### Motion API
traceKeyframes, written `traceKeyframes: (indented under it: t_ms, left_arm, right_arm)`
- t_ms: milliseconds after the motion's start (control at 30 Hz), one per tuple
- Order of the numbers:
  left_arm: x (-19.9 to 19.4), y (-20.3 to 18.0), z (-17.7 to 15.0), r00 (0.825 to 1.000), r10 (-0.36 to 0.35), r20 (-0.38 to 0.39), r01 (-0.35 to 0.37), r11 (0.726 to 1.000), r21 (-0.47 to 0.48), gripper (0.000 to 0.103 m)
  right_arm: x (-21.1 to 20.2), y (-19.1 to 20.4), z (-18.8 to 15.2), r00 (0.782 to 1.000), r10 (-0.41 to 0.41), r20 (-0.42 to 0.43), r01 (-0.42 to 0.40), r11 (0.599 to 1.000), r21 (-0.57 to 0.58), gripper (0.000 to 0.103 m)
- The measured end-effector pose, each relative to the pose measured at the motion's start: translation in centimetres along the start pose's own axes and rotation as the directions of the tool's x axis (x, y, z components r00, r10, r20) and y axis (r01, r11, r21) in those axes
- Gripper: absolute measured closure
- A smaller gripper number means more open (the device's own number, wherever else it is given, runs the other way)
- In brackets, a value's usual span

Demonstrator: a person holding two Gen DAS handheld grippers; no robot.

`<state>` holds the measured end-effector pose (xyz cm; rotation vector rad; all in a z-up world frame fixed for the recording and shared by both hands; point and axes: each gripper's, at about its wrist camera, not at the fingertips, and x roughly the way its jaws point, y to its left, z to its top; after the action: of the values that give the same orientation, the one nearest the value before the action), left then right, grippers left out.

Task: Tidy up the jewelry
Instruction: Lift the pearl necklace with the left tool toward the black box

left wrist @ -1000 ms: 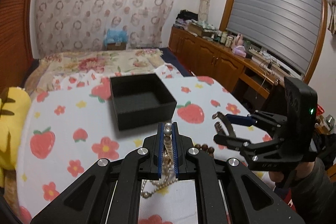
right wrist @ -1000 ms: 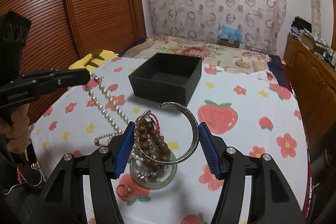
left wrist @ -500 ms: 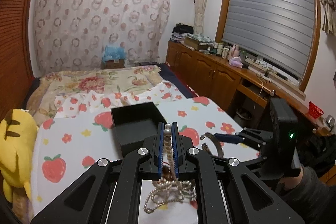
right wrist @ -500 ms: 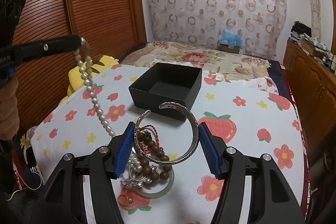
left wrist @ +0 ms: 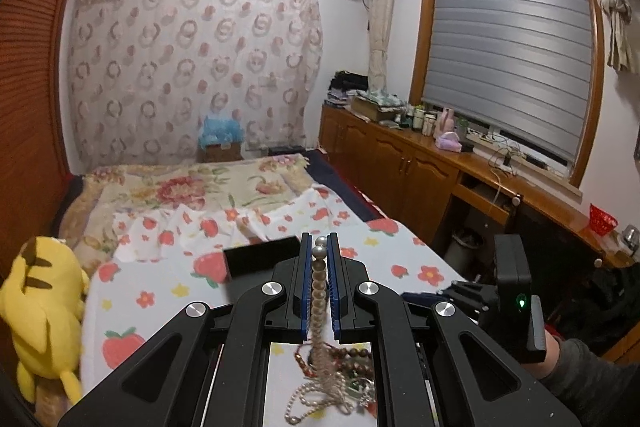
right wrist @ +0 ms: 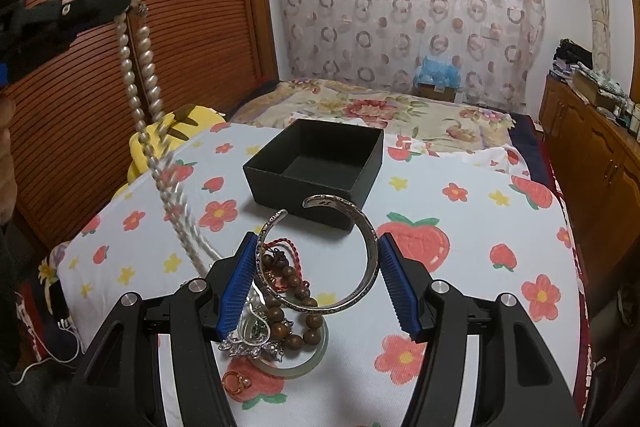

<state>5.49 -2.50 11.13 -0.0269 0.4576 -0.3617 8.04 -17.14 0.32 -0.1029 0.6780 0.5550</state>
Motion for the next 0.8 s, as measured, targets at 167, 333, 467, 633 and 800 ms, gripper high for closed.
traceKeyframes:
  t_ms: [167,333,467,633,800]
  left_arm:
    - [0.9,0.9,1.0,1.0,0.026,0.002,-0.026,1.0,0.006,0.097]
    - [1.9,1.7,2.0,0.998,0.058,0.006,-0.058,0.998,0.01,0.097]
    - [2.7,2.8,3.4,0.997,0.076,0.011,-0.076,0.997,0.0,0.097]
    - [3.6,3.5,5.4,0.996,0.085,0.019,-0.085,0.996,-0.003,0.097]
    - [4.8,3.0,6.9,0.996,0.09,0.015,-0.09,0.996,0.016,0.097]
  right_arm:
    - [0.4,0.1,0.5,1.0,-0.002,0.005,0.002,1.0,-0.015,0.04]
    - [1.5,0.0,1.6,1.0,-0.008,0.003,0.008,1.0,-0.03,0.04]
    - [2.6,-0.4,3.1,1.0,-0.007,0.012,0.007,0.999,-0.037,0.04]
    - [3.7,-1.3,5.0,1.0,-0.011,0.026,0.012,0.999,-0.044,0.04]
    - [4.5,-1.5,6.1,0.999,-0.011,0.032,0.013,0.998,-0.068,0.04]
